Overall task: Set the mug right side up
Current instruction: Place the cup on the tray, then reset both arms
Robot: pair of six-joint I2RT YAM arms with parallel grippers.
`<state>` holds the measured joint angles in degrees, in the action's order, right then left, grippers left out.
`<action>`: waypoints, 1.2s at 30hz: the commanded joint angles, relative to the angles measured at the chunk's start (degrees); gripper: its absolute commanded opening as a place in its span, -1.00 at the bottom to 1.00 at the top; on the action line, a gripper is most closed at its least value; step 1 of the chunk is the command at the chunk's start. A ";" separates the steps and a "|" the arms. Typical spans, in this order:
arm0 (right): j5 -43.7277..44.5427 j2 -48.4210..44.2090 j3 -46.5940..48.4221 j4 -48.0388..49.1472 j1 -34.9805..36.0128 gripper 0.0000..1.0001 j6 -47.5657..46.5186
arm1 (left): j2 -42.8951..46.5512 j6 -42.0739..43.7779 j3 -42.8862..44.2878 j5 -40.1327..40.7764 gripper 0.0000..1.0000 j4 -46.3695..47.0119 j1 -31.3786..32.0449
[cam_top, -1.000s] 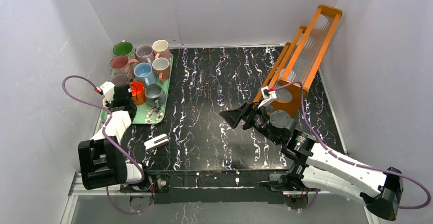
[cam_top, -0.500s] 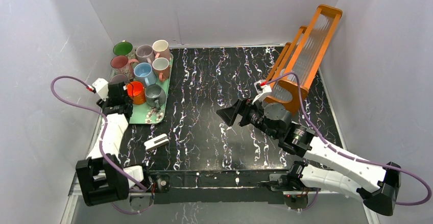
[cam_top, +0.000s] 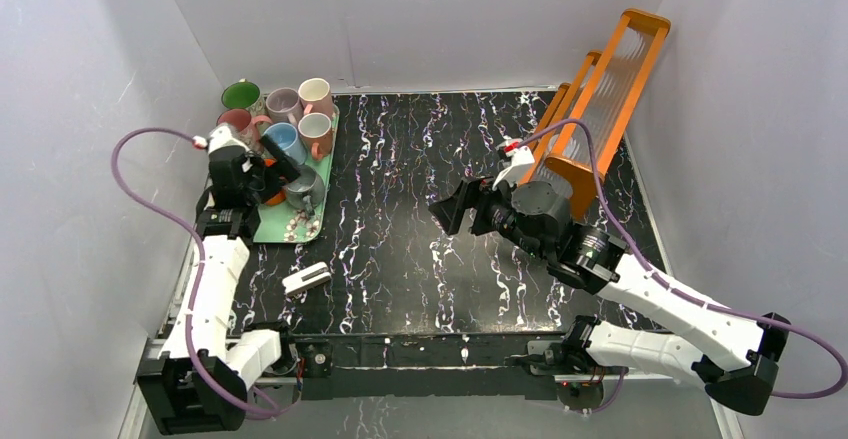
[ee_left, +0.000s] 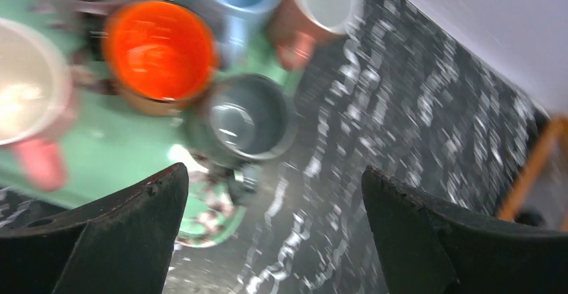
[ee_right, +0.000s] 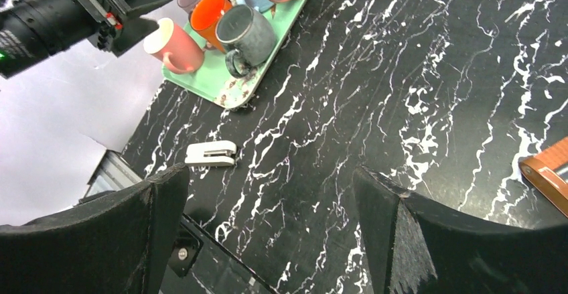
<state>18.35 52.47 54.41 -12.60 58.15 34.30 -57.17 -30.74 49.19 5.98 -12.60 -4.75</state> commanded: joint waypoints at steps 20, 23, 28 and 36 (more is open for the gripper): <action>-0.79 3.06 4.37 -6.50 -0.03 0.97 0.74 | 14.07 8.47 -3.05 -42.84 0.97 1.32 20.53; -0.22 1.24 4.82 -7.08 0.01 0.97 0.28 | 16.22 8.33 -3.57 -42.52 0.97 1.26 21.59; 0.06 -3.21 4.67 -8.23 0.00 0.97 0.39 | 18.71 8.93 -1.24 -40.28 0.97 -0.56 22.20; -0.97 -9.37 3.69 -8.43 -0.01 0.97 0.77 | 18.91 6.63 1.00 -36.05 0.97 -3.74 22.25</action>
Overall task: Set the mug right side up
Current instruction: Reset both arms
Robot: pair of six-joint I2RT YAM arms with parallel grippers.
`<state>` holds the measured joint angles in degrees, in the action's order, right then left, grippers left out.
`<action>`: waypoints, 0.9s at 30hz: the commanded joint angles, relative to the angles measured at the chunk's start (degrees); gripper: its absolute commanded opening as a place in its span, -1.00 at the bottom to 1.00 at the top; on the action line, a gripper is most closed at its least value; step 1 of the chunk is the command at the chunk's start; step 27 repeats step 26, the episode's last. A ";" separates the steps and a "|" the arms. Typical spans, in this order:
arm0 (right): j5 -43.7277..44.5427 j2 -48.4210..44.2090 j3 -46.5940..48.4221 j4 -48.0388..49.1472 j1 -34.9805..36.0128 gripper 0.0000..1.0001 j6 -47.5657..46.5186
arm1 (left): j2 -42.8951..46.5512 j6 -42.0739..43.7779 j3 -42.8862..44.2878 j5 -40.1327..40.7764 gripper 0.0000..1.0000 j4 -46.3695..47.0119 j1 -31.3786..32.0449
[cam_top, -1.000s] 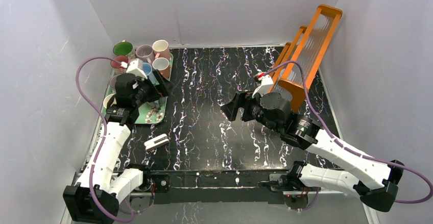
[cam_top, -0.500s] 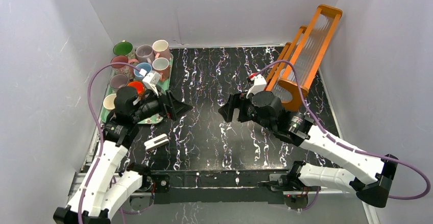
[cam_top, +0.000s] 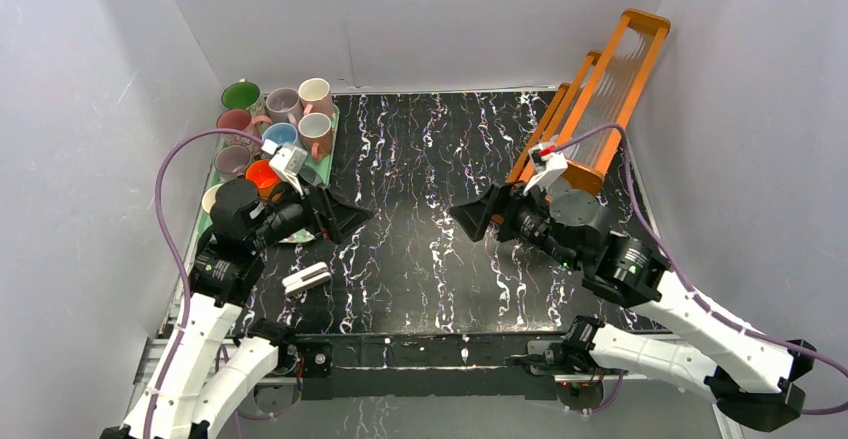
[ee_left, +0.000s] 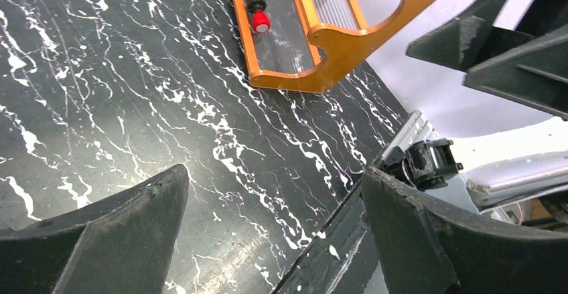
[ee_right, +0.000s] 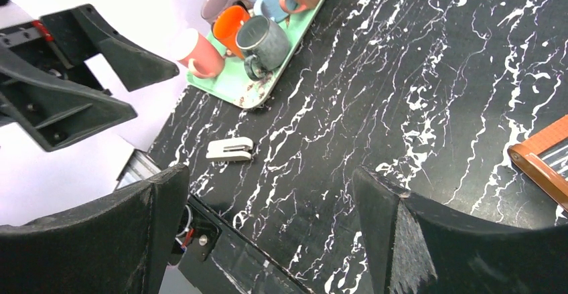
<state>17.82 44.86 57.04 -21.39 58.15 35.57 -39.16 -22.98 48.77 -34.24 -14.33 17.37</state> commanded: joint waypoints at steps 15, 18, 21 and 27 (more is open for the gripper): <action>-3.47 -0.54 0.45 0.79 -0.03 0.97 -0.59 | 4.25 -0.11 0.42 8.48 0.97 -2.29 0.19; -3.10 -0.32 0.44 0.69 -0.03 0.97 -0.68 | 4.26 -0.68 -0.28 5.76 0.97 -0.88 0.14; -2.51 -0.38 0.22 0.71 0.00 0.97 -0.77 | 3.81 -0.70 -0.09 5.35 0.97 -0.40 0.10; -2.27 -0.33 -0.89 1.67 -0.05 0.97 -0.87 | 2.59 1.33 0.20 5.02 0.97 -2.26 0.15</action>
